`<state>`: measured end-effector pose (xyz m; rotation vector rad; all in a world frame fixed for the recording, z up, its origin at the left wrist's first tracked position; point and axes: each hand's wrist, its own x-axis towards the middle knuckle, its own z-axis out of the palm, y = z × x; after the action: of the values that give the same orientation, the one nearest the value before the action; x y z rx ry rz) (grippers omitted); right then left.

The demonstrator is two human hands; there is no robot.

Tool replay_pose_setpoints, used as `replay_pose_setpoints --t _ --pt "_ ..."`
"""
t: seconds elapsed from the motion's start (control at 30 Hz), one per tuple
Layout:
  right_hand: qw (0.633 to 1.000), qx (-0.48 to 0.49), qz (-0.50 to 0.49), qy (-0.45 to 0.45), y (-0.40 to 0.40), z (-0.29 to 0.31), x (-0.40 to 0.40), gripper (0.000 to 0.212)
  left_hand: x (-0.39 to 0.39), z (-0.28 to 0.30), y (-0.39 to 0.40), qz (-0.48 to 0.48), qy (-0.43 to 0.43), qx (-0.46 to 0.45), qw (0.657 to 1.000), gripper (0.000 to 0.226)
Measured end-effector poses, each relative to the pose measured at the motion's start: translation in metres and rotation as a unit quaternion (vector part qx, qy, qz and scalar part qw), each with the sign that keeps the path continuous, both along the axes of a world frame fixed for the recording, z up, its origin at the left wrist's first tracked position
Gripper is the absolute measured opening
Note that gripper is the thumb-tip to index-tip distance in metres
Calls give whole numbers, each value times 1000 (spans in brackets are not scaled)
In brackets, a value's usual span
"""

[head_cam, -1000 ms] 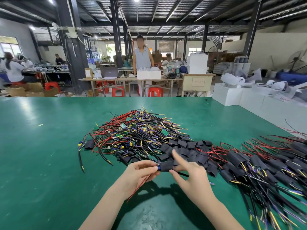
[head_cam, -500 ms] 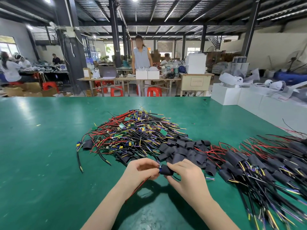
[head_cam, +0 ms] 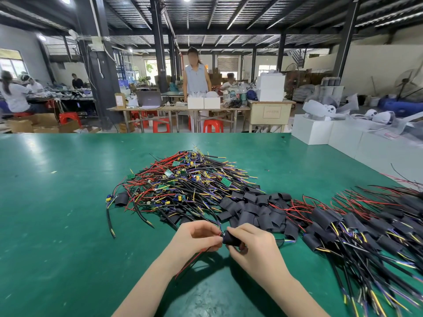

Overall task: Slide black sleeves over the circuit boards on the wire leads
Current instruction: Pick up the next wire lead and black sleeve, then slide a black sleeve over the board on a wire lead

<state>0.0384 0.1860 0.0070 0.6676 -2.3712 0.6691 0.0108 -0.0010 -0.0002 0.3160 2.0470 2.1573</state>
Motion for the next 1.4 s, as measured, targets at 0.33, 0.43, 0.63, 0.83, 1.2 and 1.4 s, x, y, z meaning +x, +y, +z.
replay_pose_setpoints --t 0.33,0.43,0.63,0.83,1.2,1.4 --pt "1000 1 3 31 -2 -6 -4 30 1 -1 0 19 20 -32 999 8" --pt "995 51 -15 80 -1 -1 -3 33 0 1 -2 -2 51 -83 995 9" --pt "966 93 -79 229 7 17 -5 36 -2 14 -9 43 80 -37 995 15" --pt "909 -1 -275 312 67 36 -9 29 -8 14 -28 146 27 24 989 11" --pt "903 -29 -429 17 99 22 -17 69 -18 8 -39 336 136 -196 911 19" --pt "969 69 -229 -66 51 11 -15 53 -23 -2 -74 405 60 -558 722 28"
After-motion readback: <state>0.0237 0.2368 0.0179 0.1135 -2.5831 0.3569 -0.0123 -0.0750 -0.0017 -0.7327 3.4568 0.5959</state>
